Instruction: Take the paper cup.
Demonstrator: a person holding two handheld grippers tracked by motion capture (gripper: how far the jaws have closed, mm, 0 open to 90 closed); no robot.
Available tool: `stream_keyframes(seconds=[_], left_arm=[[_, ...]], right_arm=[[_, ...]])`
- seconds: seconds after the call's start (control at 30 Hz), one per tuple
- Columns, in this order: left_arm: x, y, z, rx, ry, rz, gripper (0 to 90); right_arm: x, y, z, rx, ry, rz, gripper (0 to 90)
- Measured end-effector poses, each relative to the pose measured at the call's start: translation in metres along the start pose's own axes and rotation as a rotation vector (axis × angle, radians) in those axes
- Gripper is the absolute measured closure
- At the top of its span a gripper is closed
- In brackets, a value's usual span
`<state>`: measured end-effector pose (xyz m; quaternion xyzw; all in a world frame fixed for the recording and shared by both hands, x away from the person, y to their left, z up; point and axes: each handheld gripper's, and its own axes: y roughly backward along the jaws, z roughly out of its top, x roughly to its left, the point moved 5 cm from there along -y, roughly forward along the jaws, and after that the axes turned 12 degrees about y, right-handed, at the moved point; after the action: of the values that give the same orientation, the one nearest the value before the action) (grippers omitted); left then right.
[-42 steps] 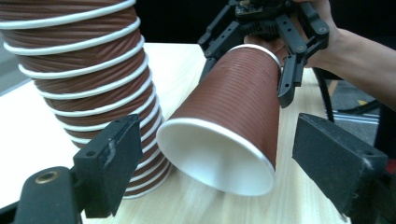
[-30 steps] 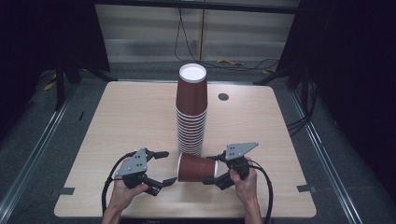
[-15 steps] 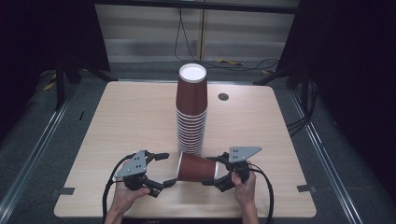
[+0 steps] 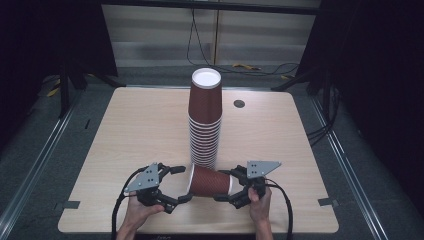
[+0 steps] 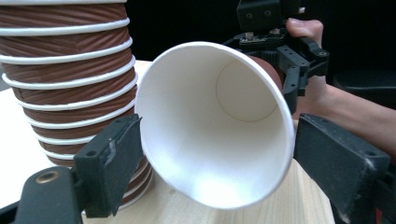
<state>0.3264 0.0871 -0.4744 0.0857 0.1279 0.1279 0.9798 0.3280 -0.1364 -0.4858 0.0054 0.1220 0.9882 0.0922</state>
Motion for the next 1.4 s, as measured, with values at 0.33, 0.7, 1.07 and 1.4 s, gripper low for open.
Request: stream_keyframes(seconds=[0.33, 0.7, 1.07, 1.4], left_arm=[[0.004, -0.007, -0.003, 0.004, 0.018, 0.017, 3.3], [0.001, -0.016, -0.004, 0.030, 0.009, 0.003, 0.4], [-0.001, -0.025, -0.003, 0.065, 0.002, -0.026, 0.0], [-0.002, -0.029, -0.002, 0.067, 0.001, -0.046, 0.1]], right_arm=[[0.001, -0.001, 0.002, -0.009, 0.012, 0.015, 22.2], [0.003, -0.003, 0.002, -0.009, 0.016, 0.035, 22.2], [0.004, -0.007, 0.002, 0.002, 0.025, 0.046, 22.1], [0.005, -0.007, 0.004, 0.005, 0.032, 0.056, 21.8]])
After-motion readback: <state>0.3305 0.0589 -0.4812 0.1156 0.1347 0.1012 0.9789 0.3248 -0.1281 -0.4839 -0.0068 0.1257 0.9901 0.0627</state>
